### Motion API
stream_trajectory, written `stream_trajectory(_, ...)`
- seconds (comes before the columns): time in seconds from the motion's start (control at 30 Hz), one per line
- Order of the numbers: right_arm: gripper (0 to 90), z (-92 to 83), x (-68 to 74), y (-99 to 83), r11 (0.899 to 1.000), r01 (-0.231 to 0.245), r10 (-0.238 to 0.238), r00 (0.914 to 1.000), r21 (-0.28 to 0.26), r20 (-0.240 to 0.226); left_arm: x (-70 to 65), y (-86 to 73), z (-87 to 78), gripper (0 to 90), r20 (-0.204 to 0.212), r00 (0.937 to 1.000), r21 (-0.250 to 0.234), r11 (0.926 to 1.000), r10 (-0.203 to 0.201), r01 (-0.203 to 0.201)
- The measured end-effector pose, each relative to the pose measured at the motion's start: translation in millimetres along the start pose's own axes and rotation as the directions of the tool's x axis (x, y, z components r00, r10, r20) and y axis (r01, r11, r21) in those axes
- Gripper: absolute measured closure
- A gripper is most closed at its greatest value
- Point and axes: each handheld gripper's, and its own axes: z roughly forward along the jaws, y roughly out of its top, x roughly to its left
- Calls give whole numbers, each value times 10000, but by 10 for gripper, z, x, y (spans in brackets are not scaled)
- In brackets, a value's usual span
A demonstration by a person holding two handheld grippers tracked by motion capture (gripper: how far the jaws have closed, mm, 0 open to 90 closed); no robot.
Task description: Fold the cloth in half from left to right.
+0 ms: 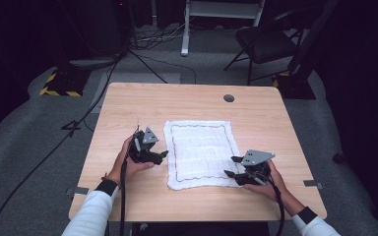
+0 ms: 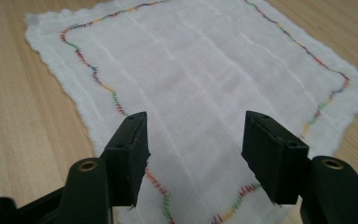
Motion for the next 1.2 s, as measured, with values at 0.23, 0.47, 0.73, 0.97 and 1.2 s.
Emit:
stream_trajectory(0.23,457,275,186,235,9988,407,-428,9961,-279,-774,163,165,208,217,-68,9994,3,9994,-350,350)
stream_trajectory(0.47,499,606,503,430,9913,1302,-1316,9772,-193,-1665,276,241,369,210,-165,9982,103,9982,-583,585)
stream_trajectory(0.73,494,857,824,551,9774,2111,-2084,9480,-146,-2405,468,336,604,203,-455,9875,-100,9885,-1511,1508)
stream_trajectory(0.97,478,986,930,610,9757,2189,-2138,9399,-106,-2662,659,330,755,182,-558,9659,-94,9675,-2527,2525)
stream_trajectory(1.2,453,1088,952,674,9776,2102,-2061,9429,-126,-2616,686,297,884,183,-654,9623,194,9638,-2640,2658)
